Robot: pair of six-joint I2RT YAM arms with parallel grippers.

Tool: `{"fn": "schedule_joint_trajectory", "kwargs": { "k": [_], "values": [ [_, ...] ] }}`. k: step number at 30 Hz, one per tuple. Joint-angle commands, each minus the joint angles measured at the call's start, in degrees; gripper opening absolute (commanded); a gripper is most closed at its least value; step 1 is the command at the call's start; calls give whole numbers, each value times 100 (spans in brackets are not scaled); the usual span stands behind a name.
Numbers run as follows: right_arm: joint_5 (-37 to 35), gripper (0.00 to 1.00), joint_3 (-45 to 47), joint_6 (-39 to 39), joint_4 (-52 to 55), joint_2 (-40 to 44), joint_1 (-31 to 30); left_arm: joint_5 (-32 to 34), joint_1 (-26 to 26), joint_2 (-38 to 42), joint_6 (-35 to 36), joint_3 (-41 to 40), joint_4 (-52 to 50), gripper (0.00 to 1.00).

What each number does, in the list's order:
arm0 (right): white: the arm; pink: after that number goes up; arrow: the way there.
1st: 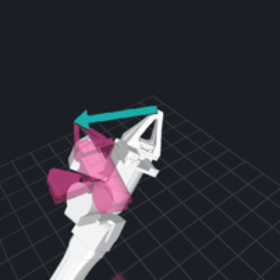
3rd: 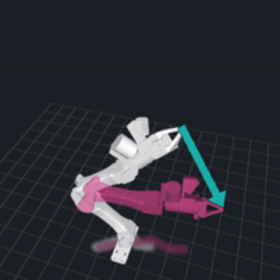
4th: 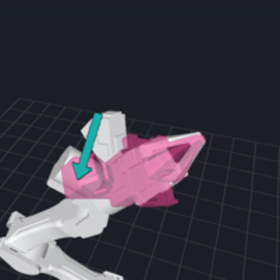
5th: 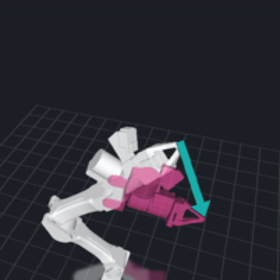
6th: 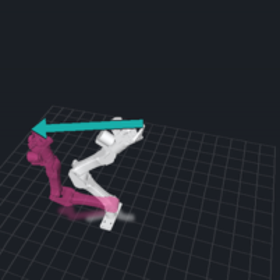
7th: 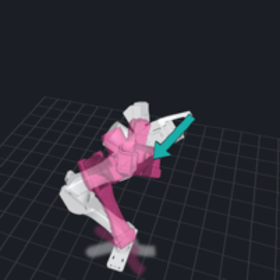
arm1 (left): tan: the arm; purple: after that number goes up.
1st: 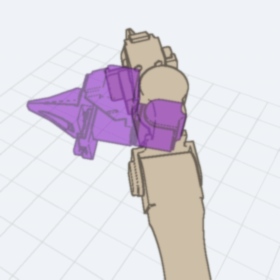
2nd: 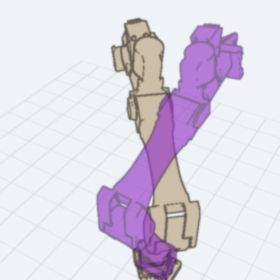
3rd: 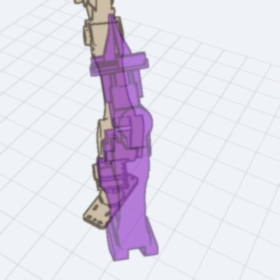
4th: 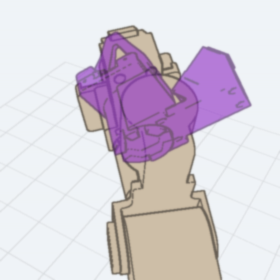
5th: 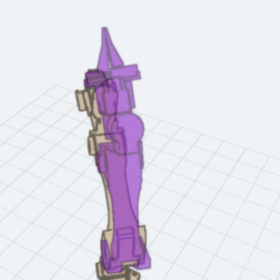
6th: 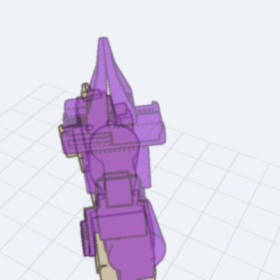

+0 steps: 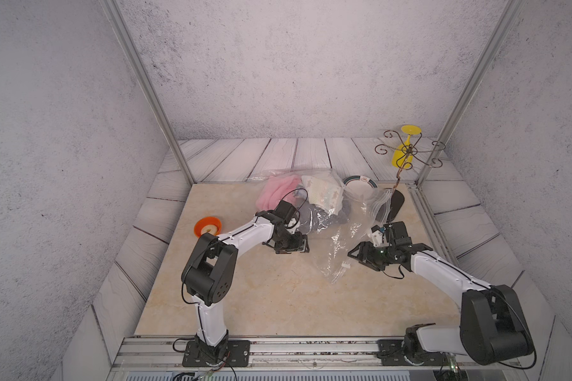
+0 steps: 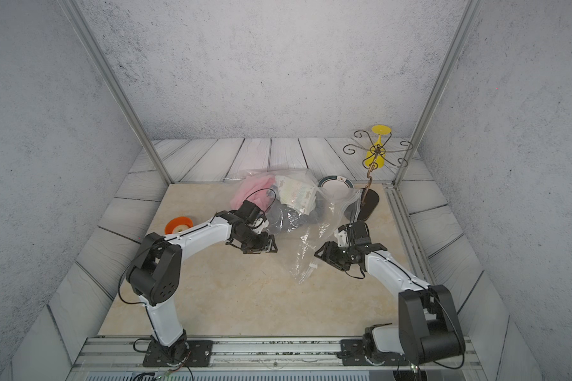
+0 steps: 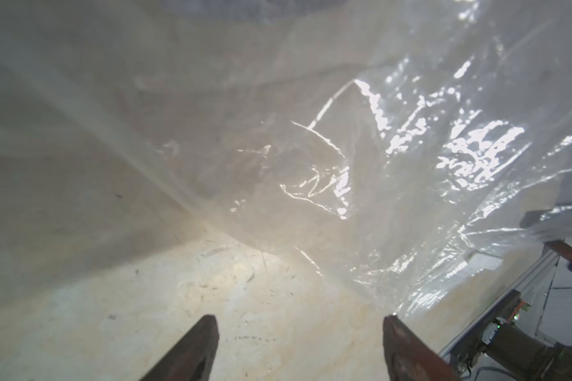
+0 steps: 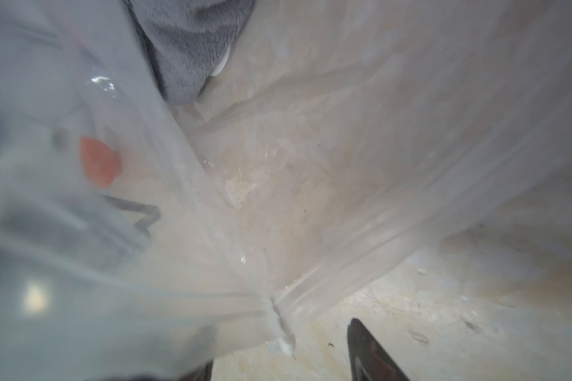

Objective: Place the folded towel into the vacuum bag
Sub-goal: Adjust the vacuum bag at the center of the board.

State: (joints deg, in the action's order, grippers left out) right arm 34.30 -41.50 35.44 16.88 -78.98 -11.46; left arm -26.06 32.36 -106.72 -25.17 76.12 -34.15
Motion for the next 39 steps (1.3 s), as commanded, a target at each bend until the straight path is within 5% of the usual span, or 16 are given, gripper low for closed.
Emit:
{"fn": "schedule_joint_trajectory", "kwargs": {
  "k": [1, 4, 11, 15, 24, 29, 39],
  "values": [
    [525, 62, -14, 76, -656, -473, -29, -221, 7, 48, 297, 76, -28, 80],
    [472, 56, 18, 276, -1056, -671, -27, -208, 18, 135, 347, 78, -119, 80],
    [484, 10, 109, 833, -2194, -926, -31, -500, 16, 204, 534, -84, -68, 80],
    [579, 0, 80, 1061, -2608, -841, -31, -1012, 25, 223, 667, -145, 19, 80],
    [881, 0, 138, 2248, -4442, -777, -31, -2406, 42, 378, 926, -312, 412, 82],
    [1176, 0, 177, 3339, -6190, -785, -30, -2771, 43, 401, 870, -414, 735, 91],
    [1641, 0, 178, 4957, -8865, -1044, -36, -3441, -22, 471, 644, -658, 1468, 93]
  ]
}}
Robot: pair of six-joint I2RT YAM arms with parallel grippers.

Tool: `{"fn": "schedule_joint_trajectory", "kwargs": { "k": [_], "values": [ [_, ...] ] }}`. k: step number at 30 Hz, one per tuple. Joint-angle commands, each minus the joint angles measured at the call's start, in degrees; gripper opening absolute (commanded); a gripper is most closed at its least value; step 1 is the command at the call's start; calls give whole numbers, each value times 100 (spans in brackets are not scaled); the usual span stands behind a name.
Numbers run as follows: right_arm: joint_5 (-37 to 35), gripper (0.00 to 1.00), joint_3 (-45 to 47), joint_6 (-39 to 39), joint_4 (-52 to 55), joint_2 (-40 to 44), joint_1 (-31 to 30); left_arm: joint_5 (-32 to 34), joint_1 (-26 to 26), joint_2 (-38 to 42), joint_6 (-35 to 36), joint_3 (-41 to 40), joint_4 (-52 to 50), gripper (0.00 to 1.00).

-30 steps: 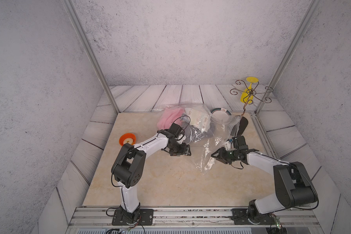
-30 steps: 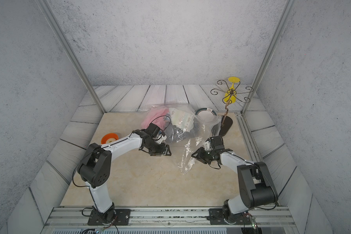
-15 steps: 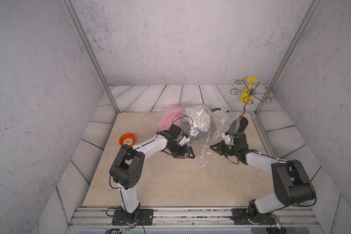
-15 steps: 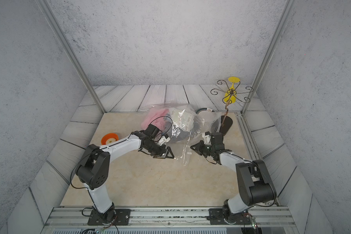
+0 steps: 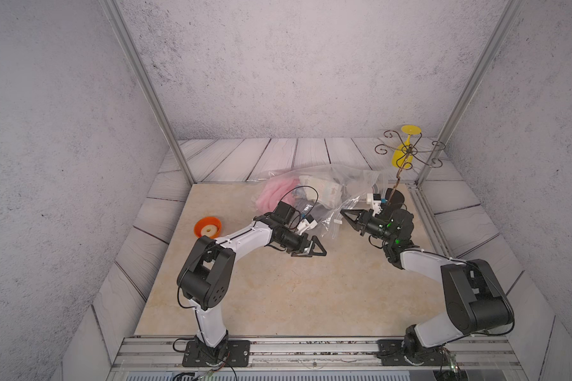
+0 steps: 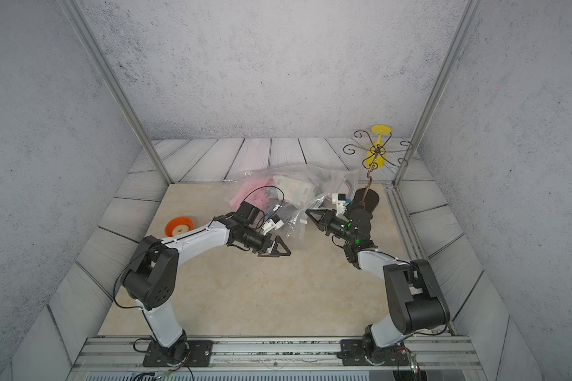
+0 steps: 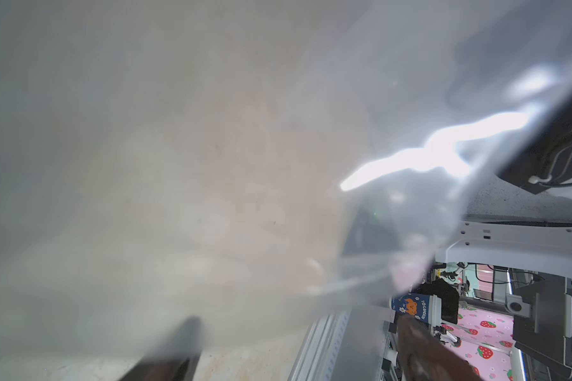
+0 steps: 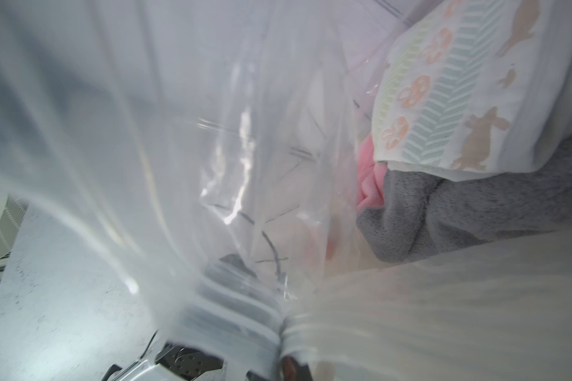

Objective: Place the folded towel into the vacuum bag
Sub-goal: Adjust the vacuum bag at the center of the board.

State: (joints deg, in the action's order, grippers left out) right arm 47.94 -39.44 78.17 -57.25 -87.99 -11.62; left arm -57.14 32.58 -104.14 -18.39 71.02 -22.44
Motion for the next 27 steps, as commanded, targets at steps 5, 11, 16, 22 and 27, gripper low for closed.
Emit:
{"fn": "schedule_joint_trajectory", "kwargs": {
  "k": [5, 11, 16, 22, 27],
  "values": [
    [305, 0, -20, 582, -1342, -178, -18, -497, -381, 870, -138, -482, 753, 93],
    [217, 0, -84, -85, -437, 124, -15, -14, -595, 1751, -807, -1101, 1918, 95],
    [-68, 0, -151, -451, 115, 793, -19, 555, -360, 1951, -501, -1346, 1866, 95],
    [144, 0, -306, -662, 542, 1338, -39, 347, 63, 1701, -160, -1302, 1805, 95],
    [267, 0, -311, -692, 649, 1407, -109, 248, 207, 1345, -267, -1049, 2240, 95]
  ]
}}
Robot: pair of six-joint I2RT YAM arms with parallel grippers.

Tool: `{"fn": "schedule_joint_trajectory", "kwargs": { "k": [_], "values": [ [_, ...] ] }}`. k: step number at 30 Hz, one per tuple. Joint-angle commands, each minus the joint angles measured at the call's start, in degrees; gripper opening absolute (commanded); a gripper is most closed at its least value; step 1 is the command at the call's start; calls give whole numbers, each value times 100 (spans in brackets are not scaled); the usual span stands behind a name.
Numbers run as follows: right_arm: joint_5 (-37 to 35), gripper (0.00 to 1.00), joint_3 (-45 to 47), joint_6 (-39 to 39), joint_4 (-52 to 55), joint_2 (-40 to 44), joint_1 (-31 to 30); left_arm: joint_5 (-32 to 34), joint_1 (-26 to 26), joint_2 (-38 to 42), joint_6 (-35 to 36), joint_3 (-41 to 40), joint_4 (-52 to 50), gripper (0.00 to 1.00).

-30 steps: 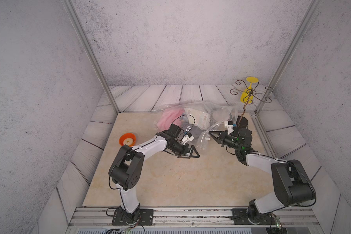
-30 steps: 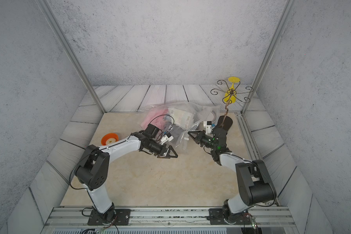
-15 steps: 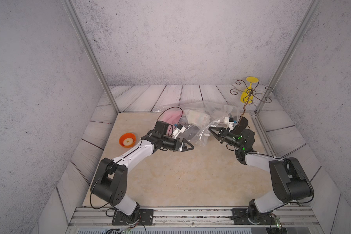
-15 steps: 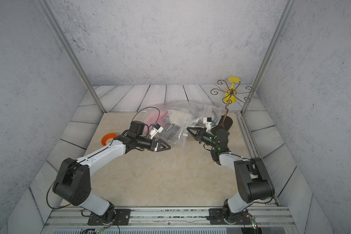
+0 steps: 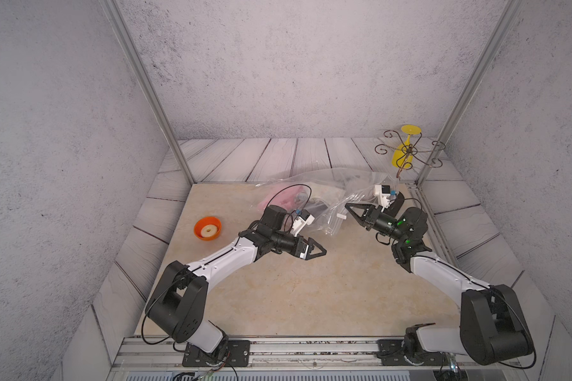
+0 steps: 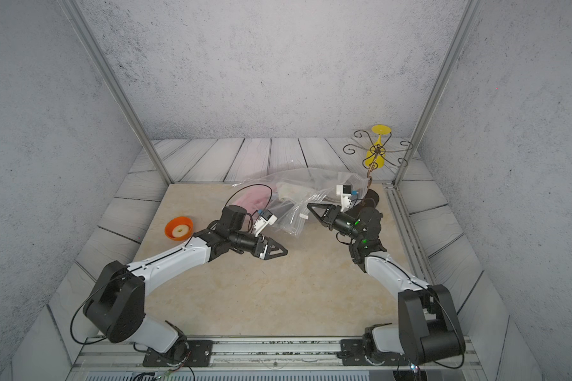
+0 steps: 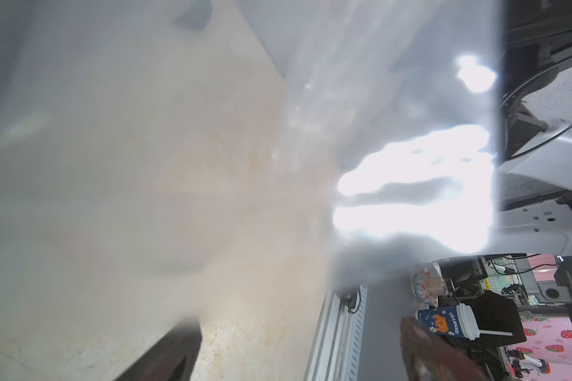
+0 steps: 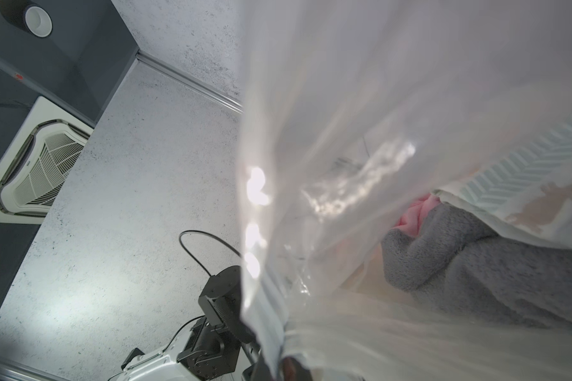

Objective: Place the folded towel into the vacuum bag
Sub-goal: Adjust the vacuum bag at the center of the board.

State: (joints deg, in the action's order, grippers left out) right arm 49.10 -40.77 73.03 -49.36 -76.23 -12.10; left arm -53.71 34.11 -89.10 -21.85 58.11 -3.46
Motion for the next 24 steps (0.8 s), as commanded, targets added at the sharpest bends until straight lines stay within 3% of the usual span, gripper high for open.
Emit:
{"fn": "schedule_joint_trajectory", "kwargs": {
  "k": [1, 8, 13, 16, 24],
  "values": [
    [136, 0, -177, -184, -130, 212, -79, -93, 90, -262, 51, 329, 427, 95],
    [130, 0, -267, -545, 380, 183, -256, 215, 131, -603, -706, 533, 1736, 96],
    [50, 0, -282, -1178, 1232, 216, -400, 321, 125, -676, -776, 685, 1824, 93],
    [-88, 0, -316, -1693, 2043, 238, -443, 409, 114, -667, -844, 699, 1889, 79],
    [-1357, 0, -519, -3160, 4607, 529, -449, 353, 35, -498, -984, 658, 1911, 21]
  ]
}}
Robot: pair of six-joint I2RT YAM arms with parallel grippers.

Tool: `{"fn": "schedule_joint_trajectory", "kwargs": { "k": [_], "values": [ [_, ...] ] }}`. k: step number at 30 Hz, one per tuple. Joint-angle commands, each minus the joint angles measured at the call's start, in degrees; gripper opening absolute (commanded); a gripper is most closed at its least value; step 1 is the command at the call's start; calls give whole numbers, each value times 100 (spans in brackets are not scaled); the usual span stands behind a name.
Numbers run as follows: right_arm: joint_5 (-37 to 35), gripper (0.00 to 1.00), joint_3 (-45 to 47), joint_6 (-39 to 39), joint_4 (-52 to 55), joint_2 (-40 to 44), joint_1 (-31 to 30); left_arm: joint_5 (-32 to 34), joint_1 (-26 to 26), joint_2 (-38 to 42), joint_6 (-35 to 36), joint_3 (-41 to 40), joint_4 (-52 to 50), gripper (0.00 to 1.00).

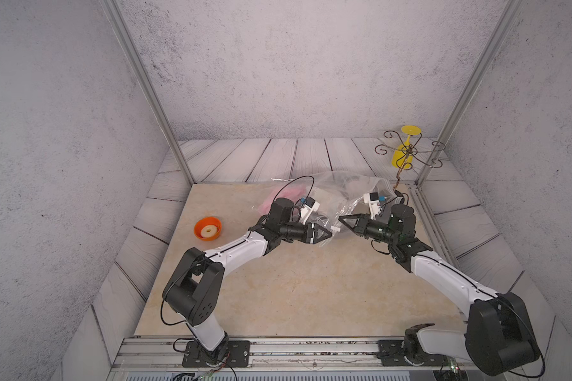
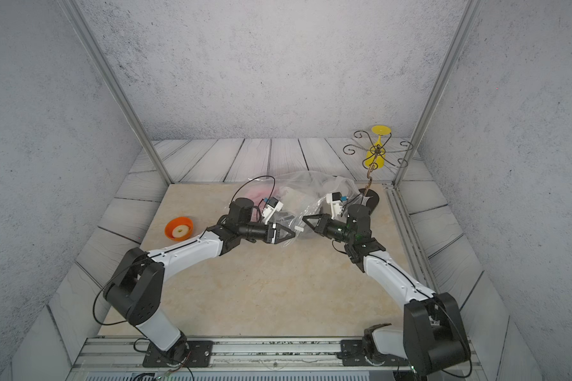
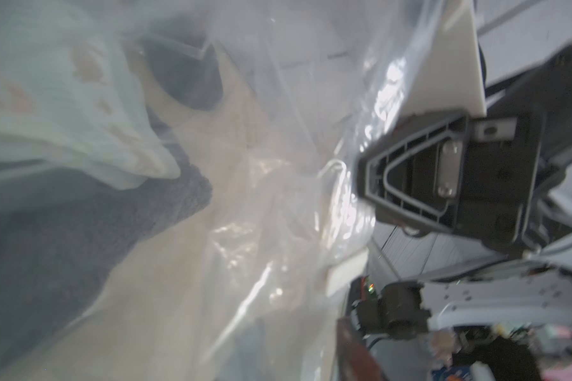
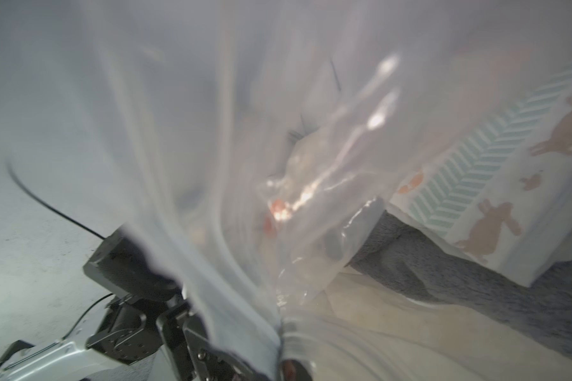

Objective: Place the folded towel into the vacuum bag
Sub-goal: Adjust the vacuum bag at the center of the board.

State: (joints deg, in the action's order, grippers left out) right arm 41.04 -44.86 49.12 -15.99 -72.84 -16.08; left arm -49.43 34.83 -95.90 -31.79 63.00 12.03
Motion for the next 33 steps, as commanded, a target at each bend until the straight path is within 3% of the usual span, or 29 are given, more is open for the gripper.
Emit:
{"fn": "schedule_joint_trajectory", "kwargs": {
  "k": [1, 4, 7, 10, 14, 19, 24, 31, 33],
  "values": [
    [-744, 0, -102, -840, 1477, 206, -46, -64, -41, 225, 43, 182, 254, 13],
    [-1064, 5, 53, -804, 1538, 234, -46, 52, -43, 365, 245, 157, -146, 0],
    [-1292, 48, 100, -662, 1531, 280, -39, 484, -55, 482, 508, 137, -743, 0],
    [-1784, 62, 165, -509, 1534, 455, -37, 1085, -97, 484, 627, 117, -1285, 0],
    [-1967, 64, 289, -403, 1515, 515, -37, 1403, -140, 436, 554, 51, -1431, 0],
    [-905, 61, 284, -578, 1071, 204, -58, 1112, -141, 232, 544, 252, -1483, 0],
    [-435, 60, 127, -820, 1031, 137, -59, 935, -149, 198, 627, 489, -1672, 0],
    [-1448, 63, 321, -918, 1697, 168, -35, 428, -346, 509, 514, 400, -1791, 0],
    [-1665, 63, 712, -859, 1348, 309, -12, 425, -459, 686, 446, 328, -1786, 0]
  ]
}}
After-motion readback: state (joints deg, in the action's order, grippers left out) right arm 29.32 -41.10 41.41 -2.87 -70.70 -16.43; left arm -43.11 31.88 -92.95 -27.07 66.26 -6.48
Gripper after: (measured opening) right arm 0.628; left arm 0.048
